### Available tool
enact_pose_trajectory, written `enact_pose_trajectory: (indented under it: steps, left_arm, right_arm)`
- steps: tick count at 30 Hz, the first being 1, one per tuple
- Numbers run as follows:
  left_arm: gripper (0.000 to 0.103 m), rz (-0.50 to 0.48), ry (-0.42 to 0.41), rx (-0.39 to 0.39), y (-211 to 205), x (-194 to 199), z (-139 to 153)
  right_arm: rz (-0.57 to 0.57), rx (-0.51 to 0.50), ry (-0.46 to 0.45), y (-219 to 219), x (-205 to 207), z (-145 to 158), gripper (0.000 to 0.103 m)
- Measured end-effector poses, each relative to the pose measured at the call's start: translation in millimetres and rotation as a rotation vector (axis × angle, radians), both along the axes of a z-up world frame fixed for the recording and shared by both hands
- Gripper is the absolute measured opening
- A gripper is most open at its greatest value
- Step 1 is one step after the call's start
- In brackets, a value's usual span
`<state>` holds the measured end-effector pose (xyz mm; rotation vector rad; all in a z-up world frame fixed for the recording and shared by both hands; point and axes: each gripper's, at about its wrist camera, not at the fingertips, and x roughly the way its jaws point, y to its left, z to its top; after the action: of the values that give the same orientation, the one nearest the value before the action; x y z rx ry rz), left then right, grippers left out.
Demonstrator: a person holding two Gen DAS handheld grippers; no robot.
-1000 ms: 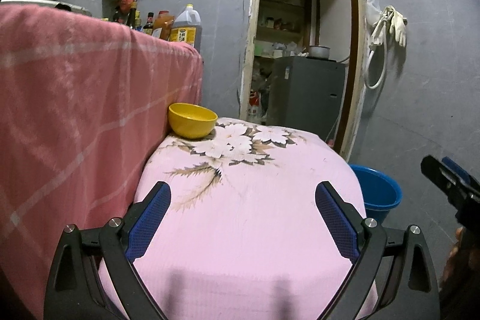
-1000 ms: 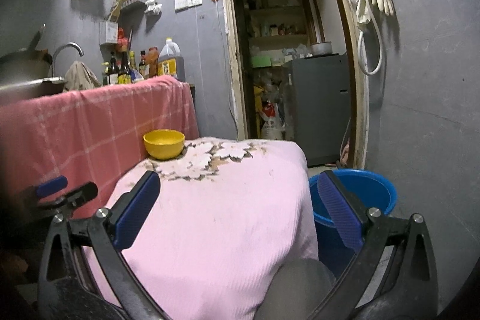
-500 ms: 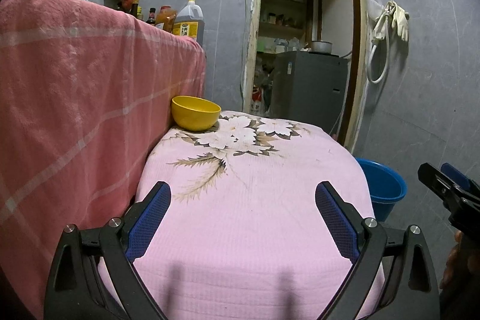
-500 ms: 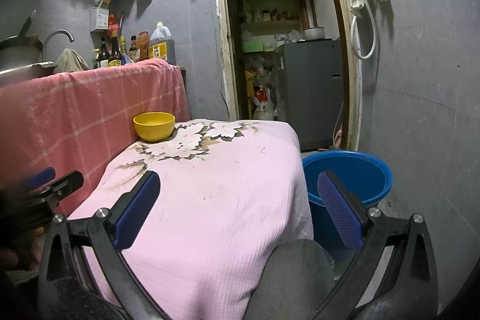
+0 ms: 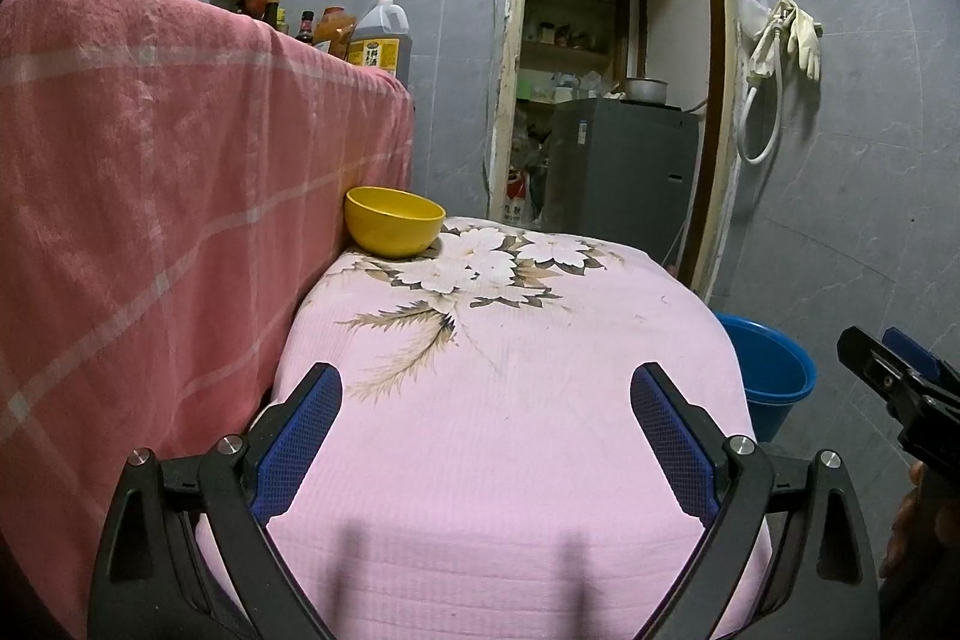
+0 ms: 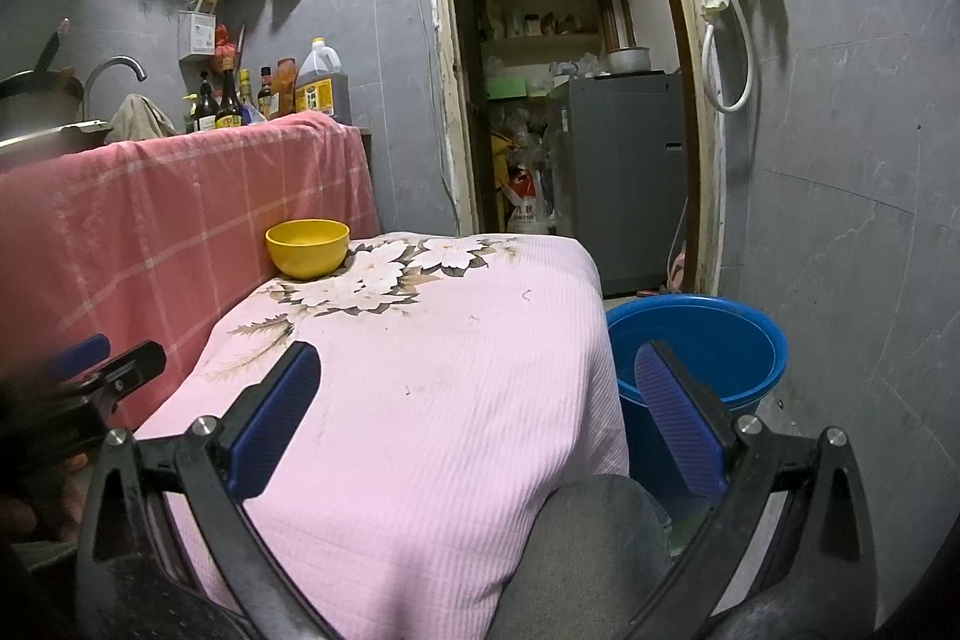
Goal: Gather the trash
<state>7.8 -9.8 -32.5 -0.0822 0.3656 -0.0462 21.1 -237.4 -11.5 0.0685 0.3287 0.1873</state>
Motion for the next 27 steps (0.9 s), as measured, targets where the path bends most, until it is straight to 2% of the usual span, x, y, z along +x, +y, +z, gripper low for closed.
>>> enact_pose_trajectory:
  steps: [27]
  left_arm:
    - [0.094, -0.002, 0.001, 0.0, 1.8, 0.5, 0.0]
  right_arm:
    - [0.0, -0.001, 0.0, -0.5, 0.9, -0.3, 0.103]
